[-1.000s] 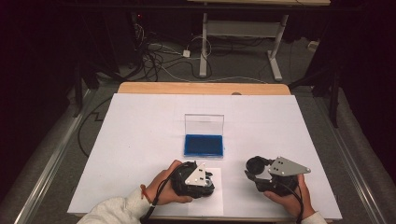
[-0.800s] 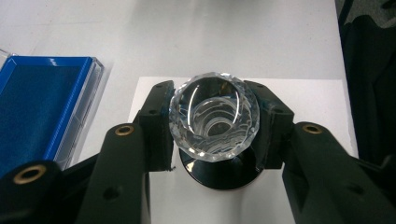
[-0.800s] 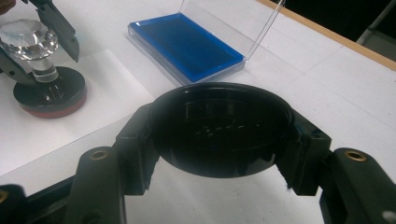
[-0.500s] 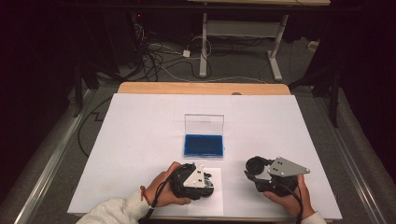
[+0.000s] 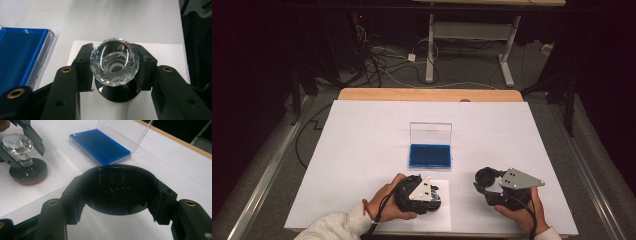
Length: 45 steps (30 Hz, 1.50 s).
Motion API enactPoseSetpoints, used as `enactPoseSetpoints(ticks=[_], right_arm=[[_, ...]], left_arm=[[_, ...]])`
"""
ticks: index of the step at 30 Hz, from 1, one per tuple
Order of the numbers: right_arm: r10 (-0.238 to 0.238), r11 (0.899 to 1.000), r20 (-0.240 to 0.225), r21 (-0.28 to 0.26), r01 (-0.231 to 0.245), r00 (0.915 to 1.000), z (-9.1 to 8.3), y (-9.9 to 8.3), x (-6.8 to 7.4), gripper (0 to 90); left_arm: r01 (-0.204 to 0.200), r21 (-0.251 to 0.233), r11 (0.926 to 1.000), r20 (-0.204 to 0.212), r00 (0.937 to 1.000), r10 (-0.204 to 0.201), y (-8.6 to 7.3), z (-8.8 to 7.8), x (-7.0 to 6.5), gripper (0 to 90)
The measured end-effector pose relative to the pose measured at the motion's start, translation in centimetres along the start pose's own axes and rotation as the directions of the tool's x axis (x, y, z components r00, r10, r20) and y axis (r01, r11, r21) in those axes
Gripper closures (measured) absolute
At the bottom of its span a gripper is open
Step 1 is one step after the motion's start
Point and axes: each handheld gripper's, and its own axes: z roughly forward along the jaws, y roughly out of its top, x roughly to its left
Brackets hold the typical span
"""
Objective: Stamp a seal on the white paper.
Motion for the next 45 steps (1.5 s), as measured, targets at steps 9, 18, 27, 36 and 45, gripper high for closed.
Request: enactPoseSetpoints(ticks=[9, 18, 27, 36, 45], right_arm=[[-0.003, 1.0, 0.0, 0.003, 0.003, 1.0, -0.03, 0.02, 0.04, 38.7], [-0.002, 1.0, 0.003, 0.001, 0.002, 1.0, -0.05, 0.01, 0.02, 38.7], [-0.015, 1.0, 0.007, -0.004, 0.015, 0.9999, -0.11, 0.2, 0.27, 38.7], [-0.016, 1.0, 0.007, -0.003, 0.016, 0.9998, -0.15, 0.23, 0.29, 38.7], [-0.018, 1.0, 0.001, 0.0, 0.018, 0.9998, -0.1, 0.28, 0.4, 38.7]], left_arm=[[0.002, 0.002, 1.0, 0.003, 1.0, -0.002, 0.01, 0.02, 0.02, 54.8], [0.004, 0.003, 1.0, 0.005, 1.0, -0.004, 0.03, 0.04, 0.02, 54.8], [0.011, 0.006, 0.9999, 0.01, 0.9999, -0.011, 0.07, 0.06, 0.06, 54.7], [0.011, 0.011, 0.9999, 0.003, 0.9999, -0.011, 0.09, 0.08, -0.04, 54.7], [-0.003, 0.023, 0.9997, -0.023, 0.9997, 0.004, 0.23, 0.15, -0.32, 54.7]])
